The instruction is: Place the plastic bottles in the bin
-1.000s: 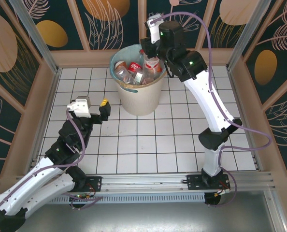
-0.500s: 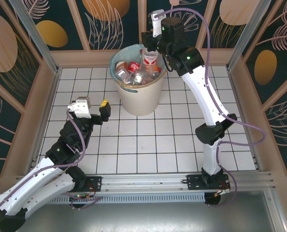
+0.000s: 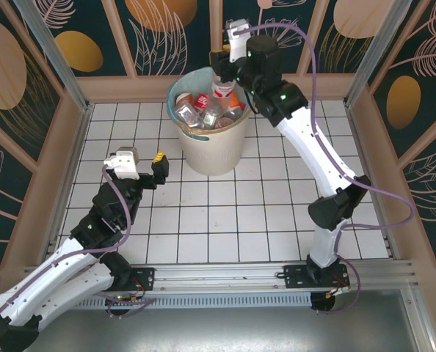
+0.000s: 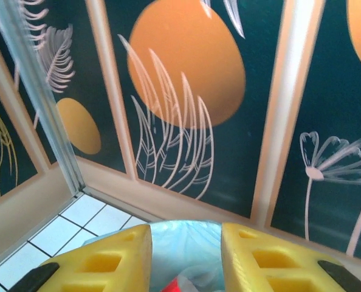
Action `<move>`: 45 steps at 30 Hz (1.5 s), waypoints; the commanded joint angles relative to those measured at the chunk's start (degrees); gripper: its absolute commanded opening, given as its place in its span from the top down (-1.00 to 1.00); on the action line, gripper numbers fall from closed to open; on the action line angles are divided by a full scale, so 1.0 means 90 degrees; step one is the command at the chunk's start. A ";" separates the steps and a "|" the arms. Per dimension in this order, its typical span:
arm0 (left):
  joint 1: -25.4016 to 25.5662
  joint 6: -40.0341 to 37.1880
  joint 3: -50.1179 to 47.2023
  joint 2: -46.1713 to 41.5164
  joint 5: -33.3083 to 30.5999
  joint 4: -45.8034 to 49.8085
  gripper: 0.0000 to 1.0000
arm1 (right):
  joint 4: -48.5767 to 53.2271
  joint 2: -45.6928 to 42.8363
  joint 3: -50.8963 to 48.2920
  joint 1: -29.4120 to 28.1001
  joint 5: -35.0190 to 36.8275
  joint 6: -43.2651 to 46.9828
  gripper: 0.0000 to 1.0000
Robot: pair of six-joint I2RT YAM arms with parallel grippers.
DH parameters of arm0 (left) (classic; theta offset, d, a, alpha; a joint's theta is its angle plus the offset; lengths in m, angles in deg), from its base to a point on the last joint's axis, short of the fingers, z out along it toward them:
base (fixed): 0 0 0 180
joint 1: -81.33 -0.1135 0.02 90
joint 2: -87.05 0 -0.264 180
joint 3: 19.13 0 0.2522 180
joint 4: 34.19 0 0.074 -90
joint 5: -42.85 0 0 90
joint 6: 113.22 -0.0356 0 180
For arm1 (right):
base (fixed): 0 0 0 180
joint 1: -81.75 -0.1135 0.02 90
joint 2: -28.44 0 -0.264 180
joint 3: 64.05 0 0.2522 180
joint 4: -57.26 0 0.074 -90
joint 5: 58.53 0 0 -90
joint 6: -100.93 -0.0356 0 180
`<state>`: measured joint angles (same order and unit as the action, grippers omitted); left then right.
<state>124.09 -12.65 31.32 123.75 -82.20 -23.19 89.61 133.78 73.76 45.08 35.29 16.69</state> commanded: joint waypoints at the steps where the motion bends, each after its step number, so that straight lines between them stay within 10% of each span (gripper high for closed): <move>1: -0.0012 0.0120 -0.0089 -0.0166 -0.0090 -0.0086 -0.97 | -0.1011 -0.0069 -0.0884 -0.0378 0.0247 0.0938 0.93; 39: -0.0009 0.0424 -0.0119 -0.0570 -0.0342 0.0148 -0.97 | -0.4712 -0.0381 -0.3146 -0.0994 -0.0151 0.3341 0.93; 45: -0.0008 0.0492 -0.0143 -0.0662 -0.0391 0.0200 -0.97 | -0.4391 -0.0492 -0.3520 -0.0985 -0.0300 0.3456 0.56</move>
<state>124.09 -9.35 30.59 118.62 -84.13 -21.62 46.96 128.66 44.73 35.70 31.59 45.30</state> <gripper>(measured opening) 0.986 0.332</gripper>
